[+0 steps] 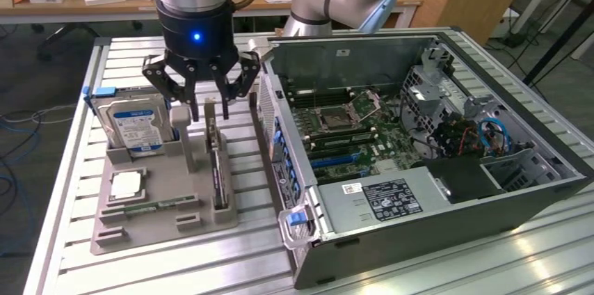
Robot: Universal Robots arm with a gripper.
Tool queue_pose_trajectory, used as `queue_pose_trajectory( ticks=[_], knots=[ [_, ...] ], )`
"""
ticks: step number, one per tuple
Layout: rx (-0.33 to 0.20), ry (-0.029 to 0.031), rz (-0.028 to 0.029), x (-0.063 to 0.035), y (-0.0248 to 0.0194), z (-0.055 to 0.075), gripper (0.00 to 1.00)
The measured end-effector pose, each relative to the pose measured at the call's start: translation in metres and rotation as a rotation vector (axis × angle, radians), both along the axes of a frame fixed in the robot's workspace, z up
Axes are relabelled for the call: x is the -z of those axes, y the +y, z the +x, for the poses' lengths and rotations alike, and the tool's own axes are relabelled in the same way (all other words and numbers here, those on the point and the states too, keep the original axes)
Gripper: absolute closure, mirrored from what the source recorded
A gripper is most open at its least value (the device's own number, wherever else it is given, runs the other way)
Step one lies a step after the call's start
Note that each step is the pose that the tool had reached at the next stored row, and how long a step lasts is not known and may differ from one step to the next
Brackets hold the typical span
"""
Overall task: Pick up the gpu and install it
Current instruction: 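Pick up the gpu and move the gpu toward the slot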
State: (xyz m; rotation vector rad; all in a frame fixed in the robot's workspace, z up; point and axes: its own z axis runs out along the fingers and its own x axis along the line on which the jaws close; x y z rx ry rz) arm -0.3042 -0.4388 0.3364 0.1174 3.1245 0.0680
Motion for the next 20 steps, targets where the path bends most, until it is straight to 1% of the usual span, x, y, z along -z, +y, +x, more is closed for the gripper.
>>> queue_pose_trajectory(
  ticks=[20],
  knots=[
    [0.000, 0.0000, -0.0001, 0.0286, -0.0016, 0.000, 0.53]
  ],
)
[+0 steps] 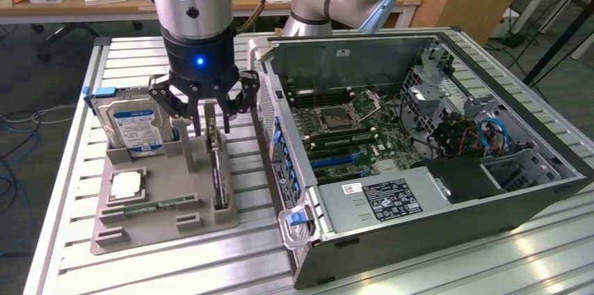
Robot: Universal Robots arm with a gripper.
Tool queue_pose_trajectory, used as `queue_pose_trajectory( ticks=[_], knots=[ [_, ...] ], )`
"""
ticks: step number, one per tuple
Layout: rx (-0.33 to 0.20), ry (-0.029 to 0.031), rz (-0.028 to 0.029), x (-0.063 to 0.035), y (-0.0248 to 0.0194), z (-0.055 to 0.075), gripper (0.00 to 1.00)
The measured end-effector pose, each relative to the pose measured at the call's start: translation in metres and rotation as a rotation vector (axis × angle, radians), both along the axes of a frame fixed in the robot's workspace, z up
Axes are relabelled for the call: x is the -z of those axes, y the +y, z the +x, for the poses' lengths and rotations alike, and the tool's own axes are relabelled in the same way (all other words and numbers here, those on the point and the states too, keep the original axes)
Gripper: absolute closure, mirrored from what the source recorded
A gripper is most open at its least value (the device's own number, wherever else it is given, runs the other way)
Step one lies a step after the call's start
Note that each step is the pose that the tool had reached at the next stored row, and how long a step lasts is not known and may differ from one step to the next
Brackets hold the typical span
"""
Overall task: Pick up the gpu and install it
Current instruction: 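Pick up the gpu and move the gpu toward the slot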
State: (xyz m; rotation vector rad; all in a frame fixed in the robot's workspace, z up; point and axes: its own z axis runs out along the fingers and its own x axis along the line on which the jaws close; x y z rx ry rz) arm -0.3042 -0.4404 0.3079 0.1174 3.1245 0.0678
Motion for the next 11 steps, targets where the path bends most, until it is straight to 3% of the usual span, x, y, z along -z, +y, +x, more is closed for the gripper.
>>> queue_pose_trajectory(
  ticks=[11],
  knots=[
    [0.000, 0.0000, 0.0001, 0.0175, -0.0001, 0.000, 0.53]
  ],
)
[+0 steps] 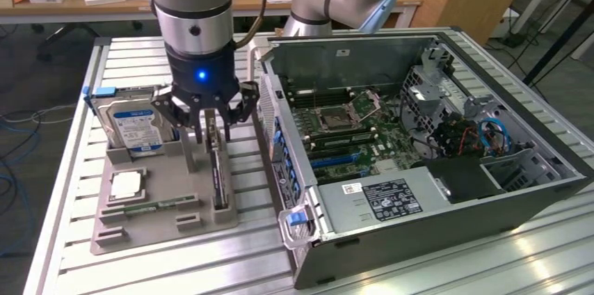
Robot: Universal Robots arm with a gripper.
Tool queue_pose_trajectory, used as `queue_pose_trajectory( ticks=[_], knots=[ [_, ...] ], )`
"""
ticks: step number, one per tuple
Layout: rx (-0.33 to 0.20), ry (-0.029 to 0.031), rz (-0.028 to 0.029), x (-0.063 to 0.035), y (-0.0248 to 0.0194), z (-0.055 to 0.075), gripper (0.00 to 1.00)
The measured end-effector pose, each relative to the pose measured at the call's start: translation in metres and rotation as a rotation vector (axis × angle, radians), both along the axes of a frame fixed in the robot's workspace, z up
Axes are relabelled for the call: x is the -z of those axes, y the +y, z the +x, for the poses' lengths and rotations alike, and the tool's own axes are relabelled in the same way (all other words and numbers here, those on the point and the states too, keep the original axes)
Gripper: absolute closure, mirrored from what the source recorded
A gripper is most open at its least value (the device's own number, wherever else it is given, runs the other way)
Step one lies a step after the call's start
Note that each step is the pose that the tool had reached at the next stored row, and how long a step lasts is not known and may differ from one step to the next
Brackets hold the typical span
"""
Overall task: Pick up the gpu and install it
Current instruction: 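Pick up the gpu and move the gpu toward the slot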
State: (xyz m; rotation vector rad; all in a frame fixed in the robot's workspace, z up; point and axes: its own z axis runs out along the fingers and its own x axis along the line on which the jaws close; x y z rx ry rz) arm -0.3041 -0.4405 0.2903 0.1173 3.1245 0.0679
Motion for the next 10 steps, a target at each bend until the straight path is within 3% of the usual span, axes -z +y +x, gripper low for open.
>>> queue_pose_trajectory(
  ticks=[10],
  knots=[
    [0.000, 0.0000, 0.0000, 0.0042, 0.0000, 0.0000, 0.53]
  ],
)
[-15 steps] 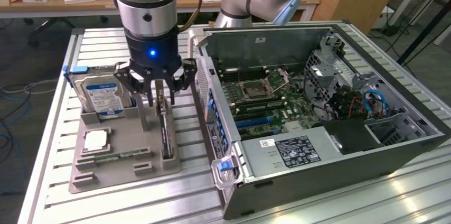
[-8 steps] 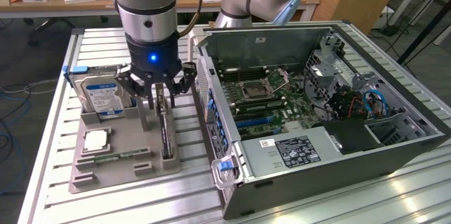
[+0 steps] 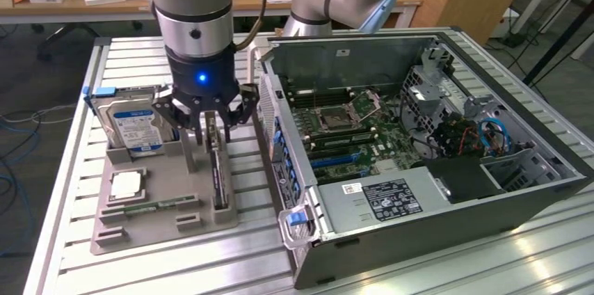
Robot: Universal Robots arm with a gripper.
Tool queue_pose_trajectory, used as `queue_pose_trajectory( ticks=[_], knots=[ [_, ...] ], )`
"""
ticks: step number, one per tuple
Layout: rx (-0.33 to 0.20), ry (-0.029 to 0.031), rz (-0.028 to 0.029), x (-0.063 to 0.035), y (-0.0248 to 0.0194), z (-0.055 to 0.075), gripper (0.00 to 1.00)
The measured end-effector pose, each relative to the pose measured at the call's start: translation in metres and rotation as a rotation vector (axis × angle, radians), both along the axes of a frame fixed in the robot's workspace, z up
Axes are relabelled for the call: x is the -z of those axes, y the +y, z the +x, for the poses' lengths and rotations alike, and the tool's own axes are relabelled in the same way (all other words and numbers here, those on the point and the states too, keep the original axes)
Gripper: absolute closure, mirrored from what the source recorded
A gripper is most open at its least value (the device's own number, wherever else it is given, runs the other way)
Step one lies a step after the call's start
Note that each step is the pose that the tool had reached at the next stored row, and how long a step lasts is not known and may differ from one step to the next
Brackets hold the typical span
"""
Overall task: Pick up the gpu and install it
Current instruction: 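Pick up the gpu and move the gpu toward the slot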
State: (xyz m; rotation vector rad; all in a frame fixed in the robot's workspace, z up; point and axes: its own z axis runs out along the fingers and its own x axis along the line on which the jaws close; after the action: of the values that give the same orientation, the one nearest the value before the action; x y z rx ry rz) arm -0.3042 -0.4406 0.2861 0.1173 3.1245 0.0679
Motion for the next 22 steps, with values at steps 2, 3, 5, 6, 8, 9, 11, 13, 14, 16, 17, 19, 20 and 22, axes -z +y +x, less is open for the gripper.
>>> queue_pose_trajectory(
  ticks=[2, 3, 5, 6, 8, 9, 11, 13, 14, 16, 17, 19, 20, 22],
  knots=[
    [0.000, 0.0000, 0.0000, 0.0030, 0.0000, 0.000, 0.53],
    [0.000, 0.0000, 0.0000, 0.0046, 0.0000, 0.000, 0.53],
    [0.000, 0.0000, 0.0000, 0.0076, -0.0001, 0.000, 0.53],
    [-0.001, -0.0001, 0.0001, 0.0088, -0.0002, 0.000, 0.53],
    [-0.004, -0.0001, 0.0000, 0.0106, -0.0008, 0.000, 0.53],
    [-0.007, 0.0001, -0.0001, 0.0113, -0.0010, 0.000, 0.53],
    [-0.013, 0.0000, 0.0000, 0.0127, -0.0019, 0.000, 0.53],
    [-0.018, -0.0001, 0.0001, 0.0141, -0.0028, -0.001, 0.53],
    [-0.021, 0.0000, 0.0000, 0.0147, -0.0034, -0.001, 0.53],
    [-0.023, 0.0000, -0.0001, 0.0158, -0.0045, -0.002, 0.53],
    [-0.024, 0.0001, -0.0003, 0.0161, -0.0052, -0.002, 0.53],
    [-0.025, 0.0000, -0.0007, 0.0168, -0.0065, -0.002, 0.53],
    [-0.025, 0.0000, -0.0008, 0.0171, -0.0073, -0.002, 0.53],
    [-0.024, 0.0000, -0.0008, 0.0182, -0.0088, -0.003, 0.53]
  ],
)
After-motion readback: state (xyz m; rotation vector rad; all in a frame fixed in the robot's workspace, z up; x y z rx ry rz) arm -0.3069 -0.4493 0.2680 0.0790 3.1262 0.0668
